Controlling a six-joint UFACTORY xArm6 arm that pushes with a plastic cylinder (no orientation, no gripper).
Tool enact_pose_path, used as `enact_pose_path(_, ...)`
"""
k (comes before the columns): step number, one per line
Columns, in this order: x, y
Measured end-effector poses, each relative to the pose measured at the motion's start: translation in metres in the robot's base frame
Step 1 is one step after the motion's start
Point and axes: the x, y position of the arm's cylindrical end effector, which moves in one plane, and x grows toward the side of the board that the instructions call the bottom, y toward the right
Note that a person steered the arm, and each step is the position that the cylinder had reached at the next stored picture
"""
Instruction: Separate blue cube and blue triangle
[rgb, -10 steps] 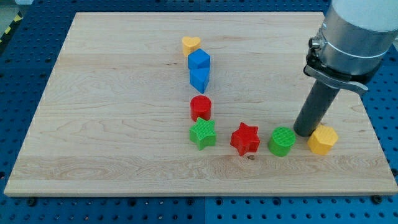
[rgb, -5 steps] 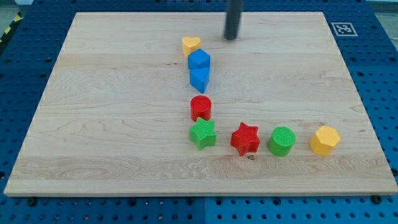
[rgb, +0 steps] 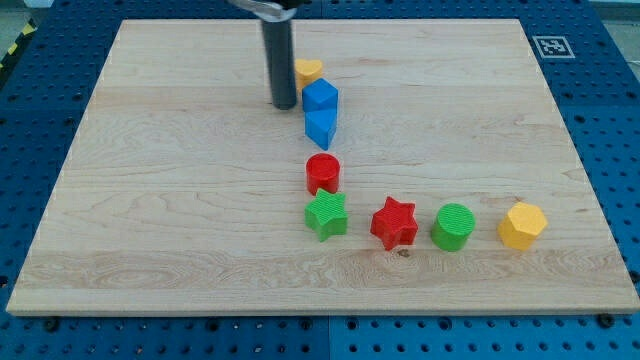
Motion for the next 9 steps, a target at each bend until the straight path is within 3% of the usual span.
enact_pose_path(1, 0.000, 0.033)
enact_pose_path(7, 0.046, 0.019)
enact_pose_path(9, 0.015, -0.009)
